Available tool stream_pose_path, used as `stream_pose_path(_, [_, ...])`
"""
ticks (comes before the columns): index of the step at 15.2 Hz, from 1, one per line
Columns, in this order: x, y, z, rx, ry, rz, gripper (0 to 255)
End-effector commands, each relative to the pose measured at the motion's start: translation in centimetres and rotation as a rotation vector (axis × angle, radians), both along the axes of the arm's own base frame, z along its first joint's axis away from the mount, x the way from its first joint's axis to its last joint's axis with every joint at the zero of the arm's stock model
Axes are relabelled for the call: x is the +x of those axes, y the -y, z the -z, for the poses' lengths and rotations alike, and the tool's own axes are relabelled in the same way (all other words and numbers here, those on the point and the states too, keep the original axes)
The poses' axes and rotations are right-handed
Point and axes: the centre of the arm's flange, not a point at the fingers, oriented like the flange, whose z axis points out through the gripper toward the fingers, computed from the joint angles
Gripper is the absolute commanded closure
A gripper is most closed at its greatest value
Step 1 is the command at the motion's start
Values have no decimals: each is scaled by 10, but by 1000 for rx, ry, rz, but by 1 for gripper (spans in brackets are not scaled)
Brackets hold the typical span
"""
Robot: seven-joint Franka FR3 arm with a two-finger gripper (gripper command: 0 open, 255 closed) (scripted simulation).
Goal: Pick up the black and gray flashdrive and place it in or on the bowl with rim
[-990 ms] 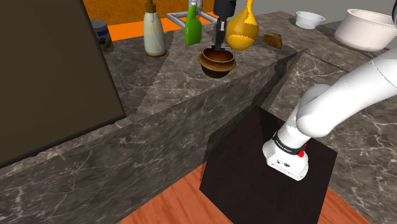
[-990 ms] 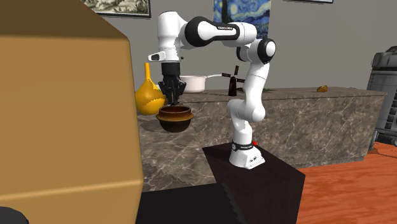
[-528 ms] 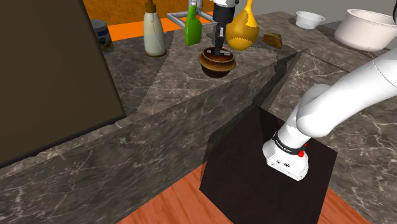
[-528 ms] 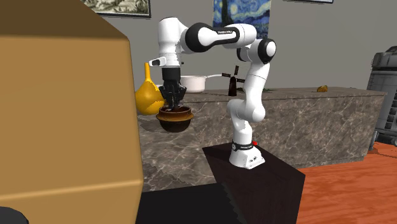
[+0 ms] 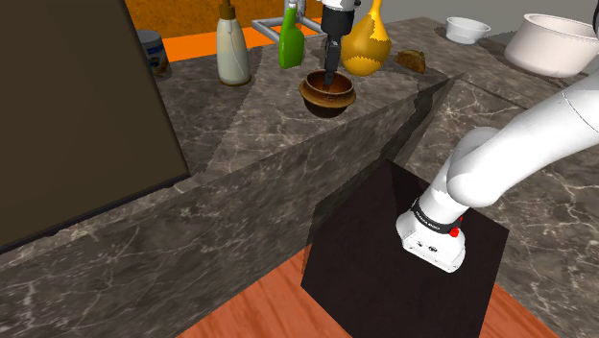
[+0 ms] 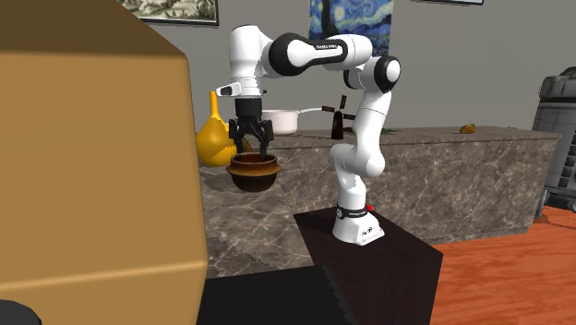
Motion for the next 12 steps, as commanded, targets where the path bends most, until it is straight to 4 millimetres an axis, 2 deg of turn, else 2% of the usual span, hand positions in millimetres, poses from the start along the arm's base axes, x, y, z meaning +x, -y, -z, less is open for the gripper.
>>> stream_pose_path(1, [0, 0, 0, 0, 0, 0, 0])
stream_pose_path(5, [1, 0, -50, 0, 0, 0, 0])
stream_pose_path(12, [1, 0, -50, 0, 0, 0, 0])
